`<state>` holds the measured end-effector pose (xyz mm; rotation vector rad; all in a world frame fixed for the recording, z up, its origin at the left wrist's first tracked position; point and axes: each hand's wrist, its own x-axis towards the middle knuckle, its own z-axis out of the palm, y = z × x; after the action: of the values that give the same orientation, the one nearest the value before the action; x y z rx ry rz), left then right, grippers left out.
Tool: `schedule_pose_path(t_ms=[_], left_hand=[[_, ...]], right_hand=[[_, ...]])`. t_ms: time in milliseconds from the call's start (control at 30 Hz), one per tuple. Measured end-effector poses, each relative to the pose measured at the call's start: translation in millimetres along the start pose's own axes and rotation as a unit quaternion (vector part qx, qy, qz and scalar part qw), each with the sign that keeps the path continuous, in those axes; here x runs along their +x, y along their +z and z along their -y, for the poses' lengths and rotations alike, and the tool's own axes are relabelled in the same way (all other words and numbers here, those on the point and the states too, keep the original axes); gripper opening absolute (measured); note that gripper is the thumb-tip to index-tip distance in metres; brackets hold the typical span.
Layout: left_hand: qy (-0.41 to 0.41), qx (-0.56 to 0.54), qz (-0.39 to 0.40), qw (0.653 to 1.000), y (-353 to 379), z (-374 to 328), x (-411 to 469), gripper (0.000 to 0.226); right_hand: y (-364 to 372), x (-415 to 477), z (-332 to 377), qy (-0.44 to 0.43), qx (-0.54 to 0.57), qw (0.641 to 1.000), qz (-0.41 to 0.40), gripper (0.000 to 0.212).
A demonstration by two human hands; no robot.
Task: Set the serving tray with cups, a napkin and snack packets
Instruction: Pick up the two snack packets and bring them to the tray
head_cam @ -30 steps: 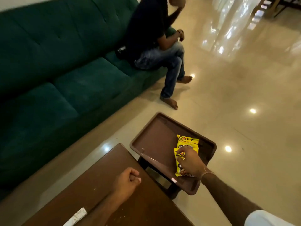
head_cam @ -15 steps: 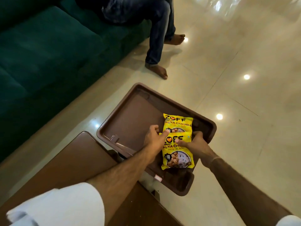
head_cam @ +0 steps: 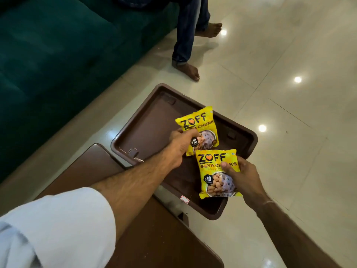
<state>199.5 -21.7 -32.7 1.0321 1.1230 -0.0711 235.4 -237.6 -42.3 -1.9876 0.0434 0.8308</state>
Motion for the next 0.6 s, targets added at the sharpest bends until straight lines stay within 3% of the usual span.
schedule_pose_path(t_ms=[67,167,400,600], left_hand=[[0.021,-0.035,-0.027,0.999,-23,-5,-11,0.013],[0.024,-0.075,-0.029,0.996,-69,-13,-32,0.051],[0.044,-0.149,-0.101,0.983,-214,16,-103,0.009],[0.043,-0.215,-0.221,0.95,-357,94,-198,0.017]], right_hand=[[-3,-6,6,-0.007,0.025,1.0,0.004,0.024],[6,-19,21,-0.017,0.036,0.999,0.034,0.026],[73,-68,51,-0.048,0.031,0.988,0.147,0.026],[166,-138,39,-0.032,-0.005,0.964,0.265,0.034]])
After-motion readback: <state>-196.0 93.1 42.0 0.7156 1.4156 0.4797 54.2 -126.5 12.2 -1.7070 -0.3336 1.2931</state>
